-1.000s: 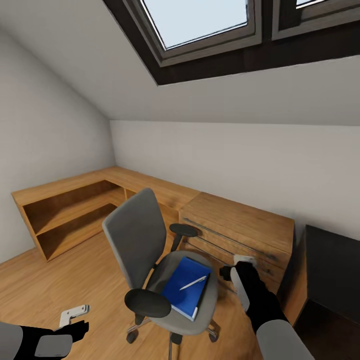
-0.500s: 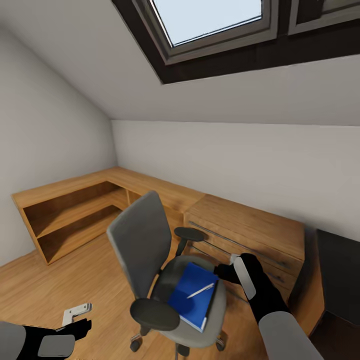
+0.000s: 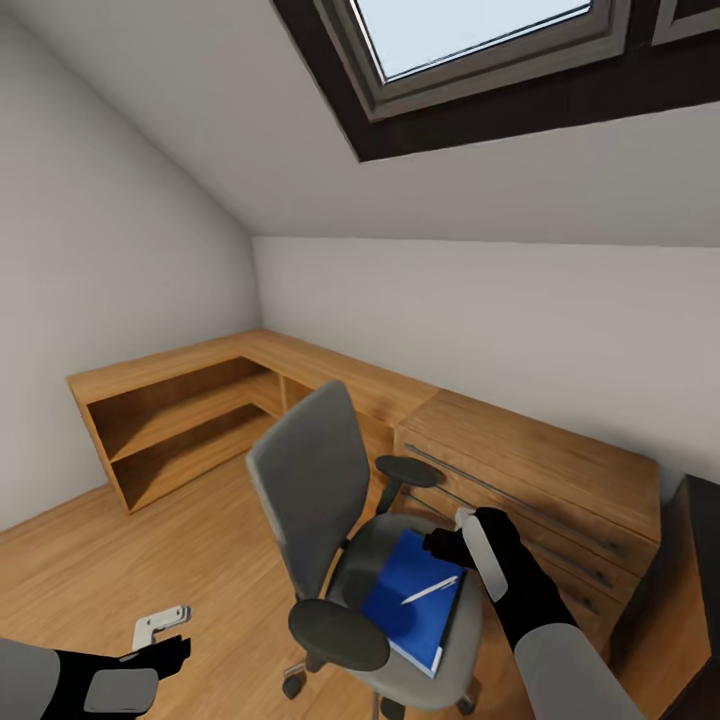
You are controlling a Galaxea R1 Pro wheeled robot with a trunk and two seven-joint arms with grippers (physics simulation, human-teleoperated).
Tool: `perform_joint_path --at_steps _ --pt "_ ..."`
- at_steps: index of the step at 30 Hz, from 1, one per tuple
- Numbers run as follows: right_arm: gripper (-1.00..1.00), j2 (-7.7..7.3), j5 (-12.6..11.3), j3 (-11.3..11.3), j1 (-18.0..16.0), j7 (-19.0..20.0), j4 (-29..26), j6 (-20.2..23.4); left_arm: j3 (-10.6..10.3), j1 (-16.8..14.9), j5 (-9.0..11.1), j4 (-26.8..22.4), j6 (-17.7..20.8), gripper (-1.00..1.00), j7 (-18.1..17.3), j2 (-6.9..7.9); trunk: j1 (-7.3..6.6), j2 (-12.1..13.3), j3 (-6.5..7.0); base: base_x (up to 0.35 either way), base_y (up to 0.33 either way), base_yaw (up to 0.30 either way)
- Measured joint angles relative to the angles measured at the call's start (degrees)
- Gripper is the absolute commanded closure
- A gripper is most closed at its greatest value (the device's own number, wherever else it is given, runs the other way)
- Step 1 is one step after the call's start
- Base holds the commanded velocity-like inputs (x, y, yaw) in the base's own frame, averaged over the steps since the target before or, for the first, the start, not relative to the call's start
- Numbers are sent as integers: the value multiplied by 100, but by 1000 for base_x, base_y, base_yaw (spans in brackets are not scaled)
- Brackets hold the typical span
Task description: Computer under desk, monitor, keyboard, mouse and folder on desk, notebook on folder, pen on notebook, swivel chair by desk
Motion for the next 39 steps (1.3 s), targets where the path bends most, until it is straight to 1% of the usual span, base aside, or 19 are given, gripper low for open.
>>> perform_joint_path --at_steps 6,9,12,15,16,18,20,21,22,23,24,25,27,28,29,30,31,32,39 --pt "-100 -22 8 23 7 14 0 -180 12 1 4 4 -143 -100 0 -17 44 -79 -36 10 7 2" --pt "-100 -27 13 246 8 21 -2 -251 46 1 9 25 -465 -100 18 -12 110 -199 -90 1 1 0" --pt "-100 -29 16 471 8 21 8 -427 320 0 8 56 -550 -100 4 3 176 -319 -144 0 0 0" --pt "-100 -30 12 576 8 21 19 -584 1206 0 3 243 -323 -100 -18 32 242 -440 -197 0 0 0" --pt "-100 -30 11 586 8 21 22 -599 1420 1 3 316 -102 -100 -21 45 264 -480 -216 0 0 0" --pt "-100 -30 11 593 8 21 23 -609 1632 2 1 409 204 -100 -25 72 308 -560 -252 0 0 0" --pt "-100 -31 11 599 8 18 25 -619 2232 1 -11 605 934 -100 -39 134 352 -640 -287 0 0 0" --pt "-100 -31 10 600 8 17 25 -620 2445 2 -12 639 1119 -100 -42 144 374 -681 -305 0 0 0" --pt "-100 -28 13 603 8 2 26 -629 3394 0 -42 697 1758 -100 -61 155 396 -721 -324 0 0 0" --pt "-100 -29 15 603 8 1 26 -630 3834 0 -144 680 1825 -100 -55 152 417 -761 -341 0 0 0" --pt "-100 -31 26 604 8 0 29 -748 4286 1 -1868 217 1428 -100 158 116 439 -801 -358 0 0 0" --pt "-100 -30 23 604 8 1 34 -764 4307 2 -2113 157 1290 -100 222 118 462 -841 -377 0 0 0" --pt "-100 -31 26 604 8 2 85 -792 4319 2 -2315 -109 898 -100 503 148 505 -921 -413 0 0 0" --pt "-100 -35 27 604 8 -1 120 -801 4319 2 -2386 -494 738 -100 799 265 527 -962 -431 0 0 0" --pt "-100 -47 33 603 8 -5 154 -808 4300 3 -2477 -1783 560 -100 1952 990 549 -1001 -449 0 0 0" --pt "-100 -49 26 603 8 -5 156 -810 4284 0 -2491 -2677 541 -100 2110 1343 571 -1042 -467 0 0 0" --pt "-100 -49 28 603 8 -6 156 -810 4272 3 -2492 -2982 526 -100 2177 1366 593 -1082 -485 0 0 0" --pt "-100 -49 28 603 8 -17 156 -821 4256 3 -2487 -3253 470 -100 2281 1494 615 -1122 -503 0 0 0" --pt "-100 -56 28 603 8 -15 152 -837 4250 3 -2479 -3293 459 -100 2292 1525 769 -1403 -629 0 0 0"
